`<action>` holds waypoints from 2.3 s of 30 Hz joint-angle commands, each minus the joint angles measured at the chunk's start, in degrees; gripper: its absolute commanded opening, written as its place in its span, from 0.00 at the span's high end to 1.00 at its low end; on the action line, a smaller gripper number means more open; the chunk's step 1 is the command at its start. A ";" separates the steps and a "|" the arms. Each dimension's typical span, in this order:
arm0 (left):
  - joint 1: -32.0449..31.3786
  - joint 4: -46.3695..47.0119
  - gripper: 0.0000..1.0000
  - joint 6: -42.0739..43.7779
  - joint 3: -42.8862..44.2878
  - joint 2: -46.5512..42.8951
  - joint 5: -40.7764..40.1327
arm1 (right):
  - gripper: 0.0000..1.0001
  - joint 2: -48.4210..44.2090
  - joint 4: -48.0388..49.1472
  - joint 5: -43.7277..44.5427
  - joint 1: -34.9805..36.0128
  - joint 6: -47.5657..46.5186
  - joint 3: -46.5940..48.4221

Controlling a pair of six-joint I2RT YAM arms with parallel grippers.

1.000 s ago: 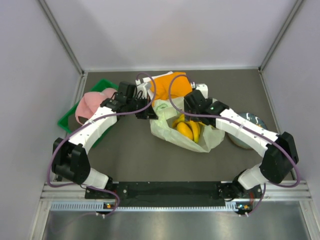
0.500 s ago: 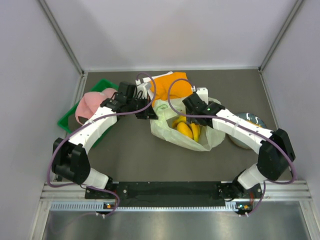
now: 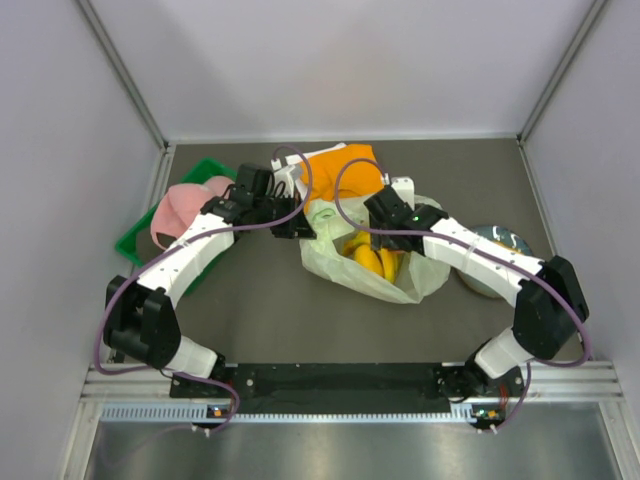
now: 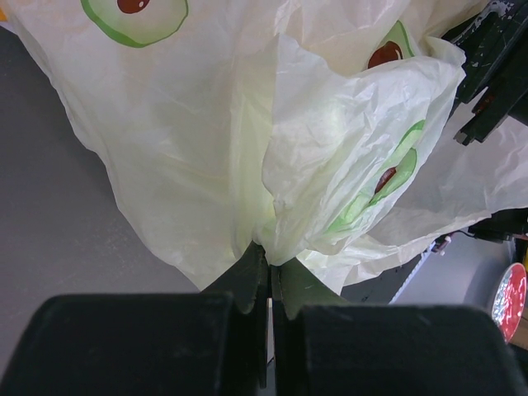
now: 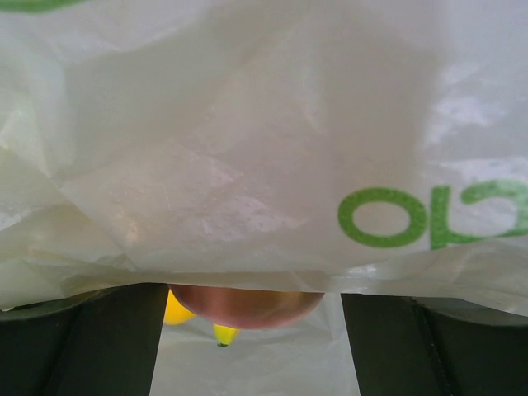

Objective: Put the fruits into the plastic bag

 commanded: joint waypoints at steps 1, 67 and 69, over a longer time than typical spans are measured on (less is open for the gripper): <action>-0.24 -0.03 1.00 1.12 2.06 -1.15 0.06 | 0.36 -2.21 1.27 -2.12 0.56 0.09 2.11; -1.30 -0.03 1.00 1.21 1.97 -1.33 -0.56 | 0.16 -26.72 1.45 -5.12 1.18 -4.31 7.20; -1.30 -0.03 1.00 1.21 2.06 -1.24 -0.56 | 0.16 -28.13 0.58 -5.81 -1.54 -3.52 6.77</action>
